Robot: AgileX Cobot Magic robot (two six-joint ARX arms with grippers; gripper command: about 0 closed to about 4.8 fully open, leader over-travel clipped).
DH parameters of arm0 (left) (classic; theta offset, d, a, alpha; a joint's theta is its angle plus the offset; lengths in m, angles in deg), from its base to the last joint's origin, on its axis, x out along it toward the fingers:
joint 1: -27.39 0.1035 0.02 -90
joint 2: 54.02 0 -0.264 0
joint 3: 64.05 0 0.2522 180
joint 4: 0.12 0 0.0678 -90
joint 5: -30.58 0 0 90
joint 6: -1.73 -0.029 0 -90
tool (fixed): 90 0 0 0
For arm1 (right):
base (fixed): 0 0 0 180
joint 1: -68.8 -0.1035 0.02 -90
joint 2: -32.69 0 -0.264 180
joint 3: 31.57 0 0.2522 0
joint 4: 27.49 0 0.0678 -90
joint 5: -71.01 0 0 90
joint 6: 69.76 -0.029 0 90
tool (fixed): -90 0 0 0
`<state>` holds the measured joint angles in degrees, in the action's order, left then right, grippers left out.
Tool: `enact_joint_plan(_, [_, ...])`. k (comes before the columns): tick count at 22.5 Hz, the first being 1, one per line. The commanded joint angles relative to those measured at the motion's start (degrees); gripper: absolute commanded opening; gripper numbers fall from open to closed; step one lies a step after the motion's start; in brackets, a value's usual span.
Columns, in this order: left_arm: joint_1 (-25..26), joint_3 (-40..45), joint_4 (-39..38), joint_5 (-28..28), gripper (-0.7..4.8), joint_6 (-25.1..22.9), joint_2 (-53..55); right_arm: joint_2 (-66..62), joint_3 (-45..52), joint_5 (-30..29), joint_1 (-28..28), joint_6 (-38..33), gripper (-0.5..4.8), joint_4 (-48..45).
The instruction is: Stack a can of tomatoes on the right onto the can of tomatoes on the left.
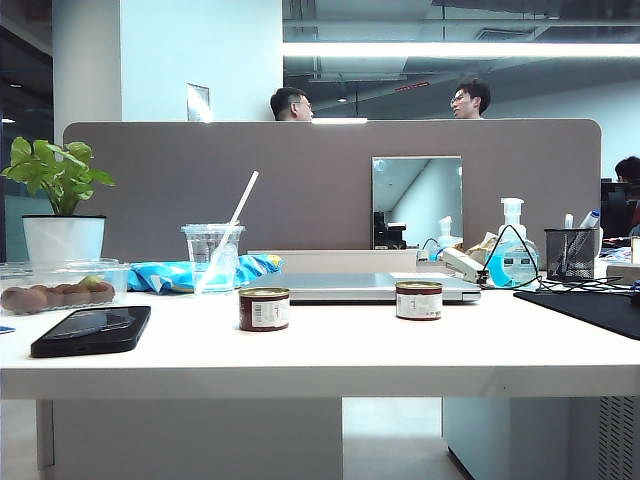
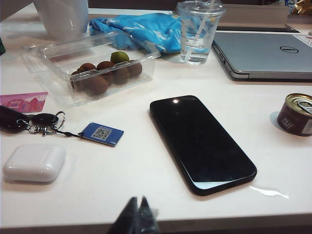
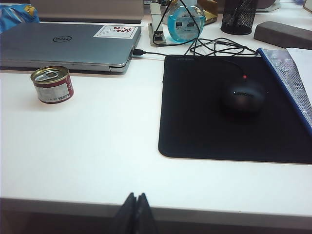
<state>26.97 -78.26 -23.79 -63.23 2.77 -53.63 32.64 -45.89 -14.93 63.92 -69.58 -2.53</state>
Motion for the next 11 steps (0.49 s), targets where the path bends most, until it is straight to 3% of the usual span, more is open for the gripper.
enact_joint_plan(1, [-0.04, -0.07, -0.31, -0.04, -0.02, -0.15, 0.04, 0.02, -0.15, 0.07, -0.07, -0.2, 0.0, 0.02])
enact_joint_plan(11, [-0.9, -0.81, -0.33, -0.17, -0.02, 0.09, 0.04, 0.02, -0.15, 0.07, -0.07, -0.2, 0.0, 0.02])
